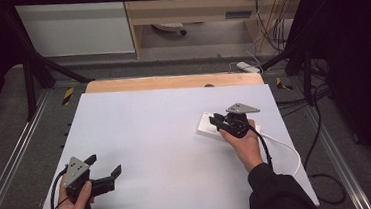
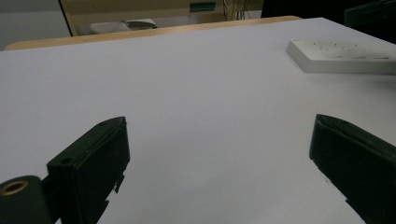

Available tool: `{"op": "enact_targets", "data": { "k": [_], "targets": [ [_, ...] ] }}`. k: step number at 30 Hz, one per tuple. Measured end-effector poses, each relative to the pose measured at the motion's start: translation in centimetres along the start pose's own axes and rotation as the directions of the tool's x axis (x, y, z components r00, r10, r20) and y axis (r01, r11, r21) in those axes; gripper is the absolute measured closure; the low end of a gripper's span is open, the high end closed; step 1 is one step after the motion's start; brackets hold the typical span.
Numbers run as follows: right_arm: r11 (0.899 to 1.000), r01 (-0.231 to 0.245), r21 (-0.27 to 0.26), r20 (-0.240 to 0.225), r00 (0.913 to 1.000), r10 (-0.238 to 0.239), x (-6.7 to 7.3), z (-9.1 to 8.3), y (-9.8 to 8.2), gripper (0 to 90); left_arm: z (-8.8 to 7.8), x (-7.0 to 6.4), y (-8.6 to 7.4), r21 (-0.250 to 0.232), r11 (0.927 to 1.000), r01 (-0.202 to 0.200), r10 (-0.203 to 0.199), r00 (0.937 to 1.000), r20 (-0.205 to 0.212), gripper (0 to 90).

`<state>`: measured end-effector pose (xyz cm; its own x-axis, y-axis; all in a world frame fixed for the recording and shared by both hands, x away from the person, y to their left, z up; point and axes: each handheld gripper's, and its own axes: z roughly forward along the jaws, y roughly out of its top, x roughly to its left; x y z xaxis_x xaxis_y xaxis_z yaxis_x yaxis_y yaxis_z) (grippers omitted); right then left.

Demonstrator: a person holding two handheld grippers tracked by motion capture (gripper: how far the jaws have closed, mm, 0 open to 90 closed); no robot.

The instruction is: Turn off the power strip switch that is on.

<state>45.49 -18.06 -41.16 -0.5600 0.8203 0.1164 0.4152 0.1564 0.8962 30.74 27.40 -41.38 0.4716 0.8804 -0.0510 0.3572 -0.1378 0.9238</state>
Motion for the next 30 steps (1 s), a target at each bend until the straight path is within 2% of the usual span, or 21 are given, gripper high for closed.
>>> {"op": "enact_targets", "data": {
  "k": [3, 7, 12, 17, 21, 30],
  "targets": [
    [1.000, 0.000, -0.007, 0.000, 1.0000, 0.000, 0.0, -0.2, 0.2, 61.8, 0.0, 0.0, 0.0, 0.001, 1.0000, 0.000, 0.000, 1.0000, 0.000, 5.2],
    [1.000, -0.015, -0.012, 0.013, 0.9998, 0.015, -0.2, -0.5, 0.5, 47.5, 0.0, 0.0, 0.0, 0.003, 1.0000, -0.006, 0.006, 1.0000, -0.004, 5.2],
    [0.999, -0.027, -0.026, 0.046, 0.9986, 0.028, -0.5, -0.8, 0.8, 31.9, 0.0, 0.0, 0.0, 0.003, 1.0000, -0.004, 0.004, 1.0000, -0.004, 5.2],
    [0.998, -0.063, -0.020, 0.066, 0.9957, 0.064, -0.8, -1.2, 1.2, 16.8, 0.0, 0.0, 0.0, 0.003, 1.0000, -0.005, 0.005, 1.0000, -0.004, 5.1],
    [0.998, -0.065, -0.022, 0.077, 0.9948, 0.067, -0.9, -1.5, 1.4, 11.2, 0.0, 0.0, 0.0, 0.004, 1.0000, -0.001, 0.001, 1.0000, 0.000, 5.2],
    [0.997, -0.056, -0.049, 0.091, 0.9940, 0.060, -1.3, -3.1, 2.2, 7.8, 0.0, 0.0, 0.0, 0.008, 1.0000, 0.000, 0.000, 1.0000, -0.001, 5.2]
  ]
}}
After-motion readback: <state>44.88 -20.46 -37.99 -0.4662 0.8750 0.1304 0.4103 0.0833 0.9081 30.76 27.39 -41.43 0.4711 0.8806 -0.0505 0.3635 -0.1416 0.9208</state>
